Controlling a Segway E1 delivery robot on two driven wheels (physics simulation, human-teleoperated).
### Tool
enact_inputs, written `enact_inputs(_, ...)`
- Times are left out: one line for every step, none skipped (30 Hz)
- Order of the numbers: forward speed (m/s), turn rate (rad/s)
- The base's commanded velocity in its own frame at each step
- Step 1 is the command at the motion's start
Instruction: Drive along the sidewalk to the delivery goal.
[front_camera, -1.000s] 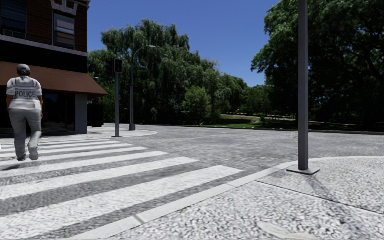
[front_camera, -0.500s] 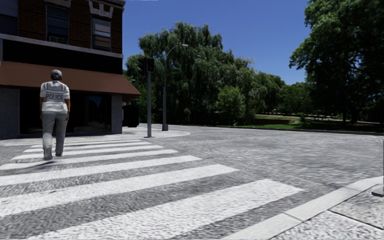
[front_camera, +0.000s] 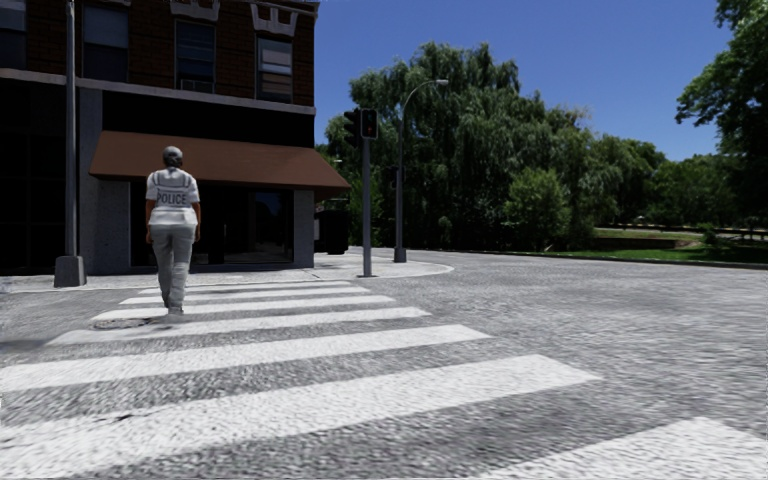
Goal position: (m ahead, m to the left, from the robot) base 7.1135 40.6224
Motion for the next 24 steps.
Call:
enact_inputs(1.31, 0.48)
enact_inputs(1.31, 0.48)
enact_inputs(1.31, 0.48)
enact_inputs(1.31, 0.48)
enact_inputs(1.31, 0.48)
enact_inputs(1.31, 0.48)
enact_inputs(1.31, 0.48)
enact_inputs(1.31, 0.48)
enact_inputs(1.31, 0.48)
enact_inputs(1.31, 0.48)
enact_inputs(1.31, 0.48)
enact_inputs(1.31, 0.48)
enact_inputs(1.31, 0.48)
enact_inputs(1.31, 0.48)
enact_inputs(1.31, 0.48)
enact_inputs(1.31, 0.48)
enact_inputs(1.31, 0.48)
enact_inputs(1.31, 0.46)
enact_inputs(1.31, 0.45)
enact_inputs(1.31, 0.44)
enact_inputs(1.31, 0.44)
enact_inputs(1.31, 0.42)
enact_inputs(1.31, 0.34)
enact_inputs(1.31, 0.27)
